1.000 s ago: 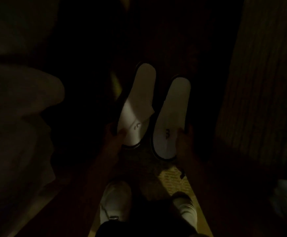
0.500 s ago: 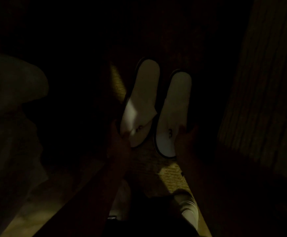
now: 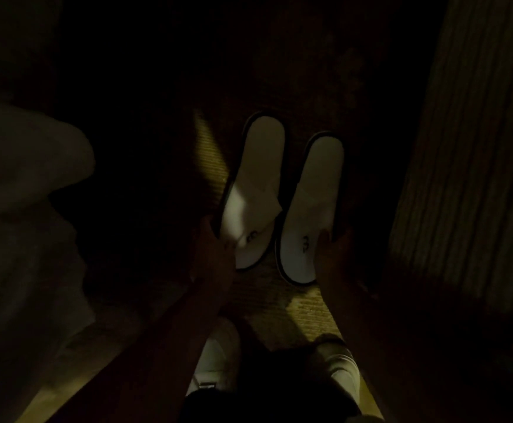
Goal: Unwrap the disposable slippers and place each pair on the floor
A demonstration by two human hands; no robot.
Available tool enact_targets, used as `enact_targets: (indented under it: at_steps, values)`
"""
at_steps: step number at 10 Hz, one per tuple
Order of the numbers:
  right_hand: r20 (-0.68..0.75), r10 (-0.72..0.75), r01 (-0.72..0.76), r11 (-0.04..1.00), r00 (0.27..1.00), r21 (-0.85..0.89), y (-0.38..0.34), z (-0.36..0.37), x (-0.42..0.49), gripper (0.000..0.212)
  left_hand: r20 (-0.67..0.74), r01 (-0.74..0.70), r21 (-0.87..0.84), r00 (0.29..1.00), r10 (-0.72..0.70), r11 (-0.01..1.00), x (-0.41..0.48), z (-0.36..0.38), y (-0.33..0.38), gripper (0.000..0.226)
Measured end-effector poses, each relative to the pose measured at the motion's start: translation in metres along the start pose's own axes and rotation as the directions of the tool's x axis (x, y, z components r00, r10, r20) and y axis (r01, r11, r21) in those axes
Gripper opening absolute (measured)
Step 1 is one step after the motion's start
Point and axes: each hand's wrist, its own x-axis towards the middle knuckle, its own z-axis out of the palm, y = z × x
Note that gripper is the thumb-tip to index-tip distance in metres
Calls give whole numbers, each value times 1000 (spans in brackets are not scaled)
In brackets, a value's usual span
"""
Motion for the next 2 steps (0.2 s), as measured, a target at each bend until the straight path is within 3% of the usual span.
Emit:
enact_targets:
  at_steps: [2]
  values:
    - [59,-65,64,998,996,12,-5,-13,-4,51,39,-68,-41,997,70,997,3,-15,7,57]
